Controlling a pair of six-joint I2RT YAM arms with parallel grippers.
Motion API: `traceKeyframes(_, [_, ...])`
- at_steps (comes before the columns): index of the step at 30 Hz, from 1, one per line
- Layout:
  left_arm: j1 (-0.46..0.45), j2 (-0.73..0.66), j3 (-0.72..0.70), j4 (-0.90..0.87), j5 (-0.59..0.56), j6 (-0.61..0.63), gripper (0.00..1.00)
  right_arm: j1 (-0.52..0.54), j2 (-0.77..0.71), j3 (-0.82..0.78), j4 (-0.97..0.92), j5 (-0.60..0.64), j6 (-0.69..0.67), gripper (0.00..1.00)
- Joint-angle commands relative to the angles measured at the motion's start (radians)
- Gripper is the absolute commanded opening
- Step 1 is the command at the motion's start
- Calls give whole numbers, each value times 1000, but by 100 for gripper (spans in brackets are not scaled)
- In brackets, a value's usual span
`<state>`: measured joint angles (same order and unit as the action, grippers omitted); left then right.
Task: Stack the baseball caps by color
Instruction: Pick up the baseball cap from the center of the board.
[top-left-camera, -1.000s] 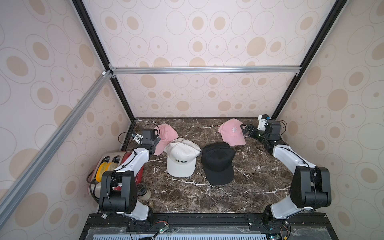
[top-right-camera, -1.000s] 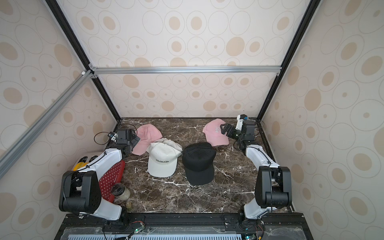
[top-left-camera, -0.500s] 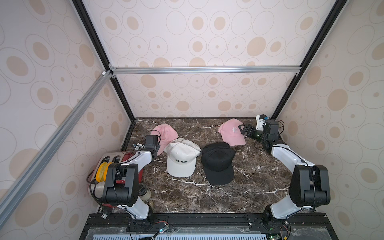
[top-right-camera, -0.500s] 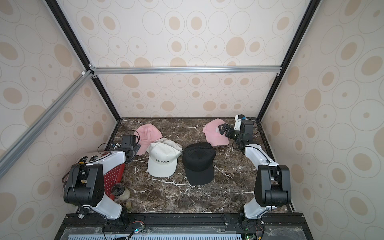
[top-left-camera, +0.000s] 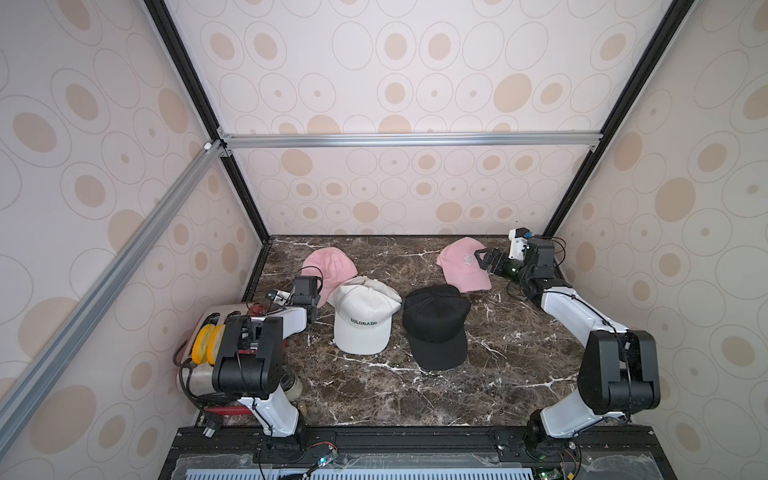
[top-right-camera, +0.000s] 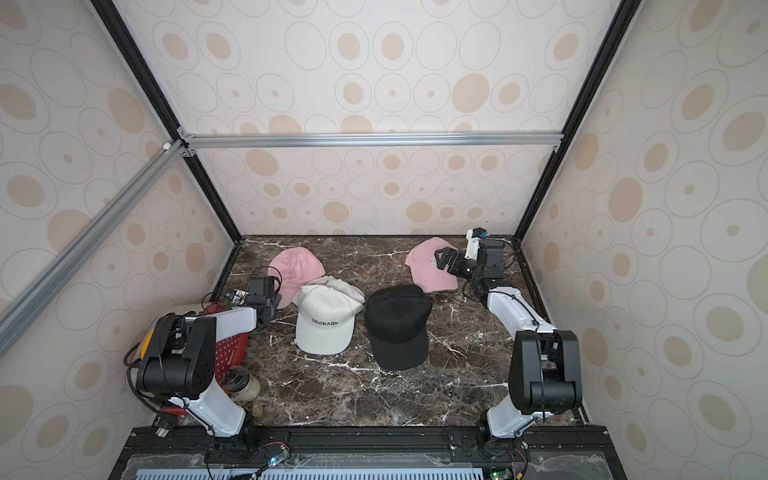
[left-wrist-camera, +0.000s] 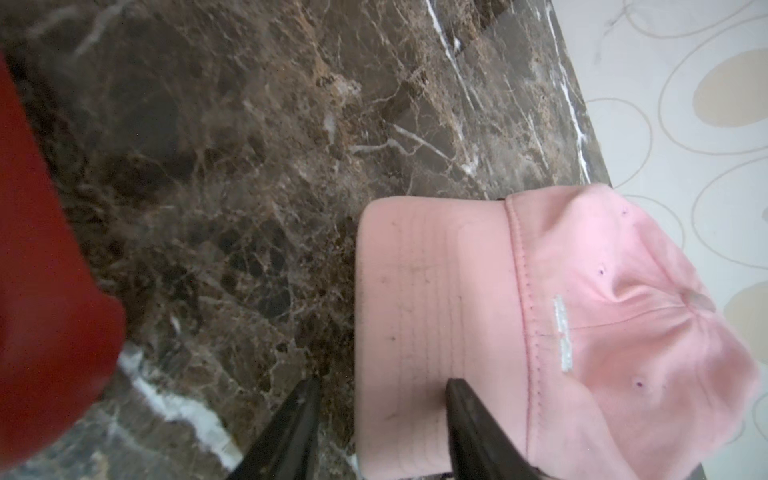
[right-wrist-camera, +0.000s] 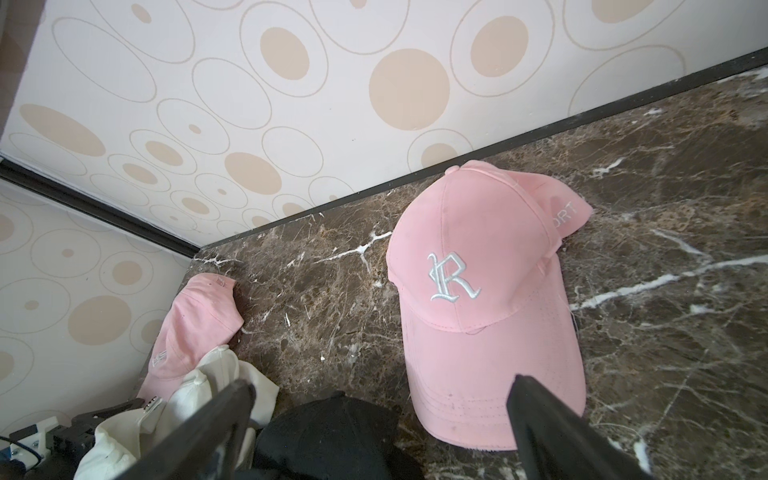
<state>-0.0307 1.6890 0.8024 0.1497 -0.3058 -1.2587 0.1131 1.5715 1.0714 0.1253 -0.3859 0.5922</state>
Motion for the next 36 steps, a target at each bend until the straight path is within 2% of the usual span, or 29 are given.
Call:
traceKeyframes(1, [2, -4, -8, 66, -46, 11, 36, 7, -7, 24, -16, -1, -14, 100])
traceKeyframes(10, [2, -67, 23, 59, -49, 10, 1, 15, -4, 28, -14, -13, -4, 100])
traceKeyframes(15, [1, -107, 38, 97, -6, -12, 0, 21, -5, 33, -15, -19, -4, 100])
traceKeyframes(17, [2, -109, 67, 51, -11, -10, 1, 23, -4, 33, -15, -21, -5, 100])
traceKeyframes(18, [2, -109, 85, 10, -21, -1, 16, 25, -2, 33, -15, -22, -5, 100])
traceKeyframes(19, [2, -106, 94, -31, -40, 0, 38, 25, -2, 33, -16, -24, -6, 100])
traceKeyframes(20, [2, -102, 94, -58, -58, -9, 53, 25, -2, 33, -16, -25, -7, 100])
traceKeyframes(21, [2, -99, 83, -68, -73, -21, 66, 26, -1, 34, -16, -26, -7, 100])
traceKeyframes(22, [4, -97, 69, -63, -73, -23, 72, 27, -1, 35, -17, -27, -7, 100])
traceKeyframes(26, [22, -86, 33, -28, 9, 59, 82, 27, 2, 39, -21, -34, -9, 100])
traceKeyframes(29, [55, -79, -36, 109, 150, 179, 84, 28, 4, 42, -29, -36, -16, 100])
traceKeyframes(33, [139, -35, -125, 315, 339, 170, 86, 28, 9, 45, -32, -34, -20, 100])
traceKeyframes(36, [154, -5, -125, 340, 390, 180, 88, 31, 17, 45, -30, -39, -17, 100])
